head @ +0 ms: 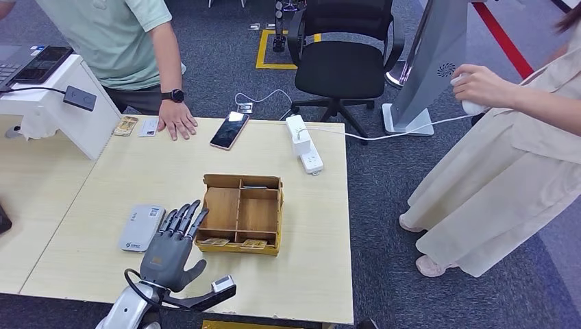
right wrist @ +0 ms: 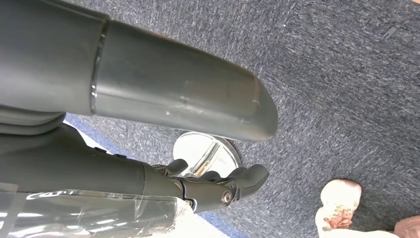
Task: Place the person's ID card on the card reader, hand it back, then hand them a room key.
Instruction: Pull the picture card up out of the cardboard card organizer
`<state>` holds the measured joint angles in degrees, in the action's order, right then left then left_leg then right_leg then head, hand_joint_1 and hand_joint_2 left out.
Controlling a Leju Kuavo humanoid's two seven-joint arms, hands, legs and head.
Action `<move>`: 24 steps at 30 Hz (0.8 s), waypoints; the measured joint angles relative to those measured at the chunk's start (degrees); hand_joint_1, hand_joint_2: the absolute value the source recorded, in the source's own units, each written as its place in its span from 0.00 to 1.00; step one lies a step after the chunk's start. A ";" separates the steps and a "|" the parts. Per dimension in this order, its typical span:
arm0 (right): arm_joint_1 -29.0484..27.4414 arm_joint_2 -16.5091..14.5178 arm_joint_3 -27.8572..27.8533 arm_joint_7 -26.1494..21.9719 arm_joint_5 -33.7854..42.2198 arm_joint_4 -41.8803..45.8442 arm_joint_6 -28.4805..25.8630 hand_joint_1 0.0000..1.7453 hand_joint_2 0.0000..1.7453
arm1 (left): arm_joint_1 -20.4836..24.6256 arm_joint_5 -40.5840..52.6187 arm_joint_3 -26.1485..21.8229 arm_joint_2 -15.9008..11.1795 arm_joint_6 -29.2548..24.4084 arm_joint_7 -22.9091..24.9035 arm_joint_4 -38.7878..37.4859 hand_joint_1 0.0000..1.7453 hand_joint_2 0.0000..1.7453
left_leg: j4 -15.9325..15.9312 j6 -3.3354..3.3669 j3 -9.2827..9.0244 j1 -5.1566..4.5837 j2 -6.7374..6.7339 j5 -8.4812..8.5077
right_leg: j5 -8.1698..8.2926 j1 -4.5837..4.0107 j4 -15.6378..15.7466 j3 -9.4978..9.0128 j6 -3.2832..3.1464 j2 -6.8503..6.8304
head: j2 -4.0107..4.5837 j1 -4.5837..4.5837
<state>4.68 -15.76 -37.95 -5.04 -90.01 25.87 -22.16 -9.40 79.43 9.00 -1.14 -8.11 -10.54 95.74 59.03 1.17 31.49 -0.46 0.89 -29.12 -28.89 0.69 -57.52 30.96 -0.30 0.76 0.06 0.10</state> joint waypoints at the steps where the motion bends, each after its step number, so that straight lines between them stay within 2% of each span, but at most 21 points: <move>1: 0.00 0.00 0.10 0.03 0.00 -0.04 0.01 0.00 0.00 | 0.12 -0.01 0.12 -0.03 0.00 0.02 -0.05 0.00 1.00 | 0.00 0.00 0.00 0.00 0.00 0.00 | 0.00 0.00 0.00 0.00 0.00 0.00 | 0.01 0.00; 9: 0.08 0.00 0.70 0.09 0.00 -0.31 0.09 0.00 0.00 | 0.93 -1.52 0.83 -0.33 1.91 0.86 -1.11 0.00 1.00 | 0.00 0.00 0.00 0.00 0.00 0.00 | 0.00 0.00 0.00 0.00 0.00 0.00 | 0.00 0.00; 24: 0.39 0.00 1.31 0.10 0.00 -0.91 0.17 0.00 0.00 | 1.16 -4.76 3.57 -2.88 4.05 1.22 -3.49 0.00 1.00 | 0.00 0.00 0.00 0.00 0.00 0.00 | 0.00 0.00 0.00 0.00 0.00 0.00 | 0.01 0.00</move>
<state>5.06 -15.76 -36.64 -4.93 -90.01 24.96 -21.99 -8.24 74.67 12.57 -4.02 -4.06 -9.32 92.25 59.03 1.17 31.50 -0.46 0.89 -29.12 -28.89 0.69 -57.52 30.96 -0.30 0.76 0.07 0.10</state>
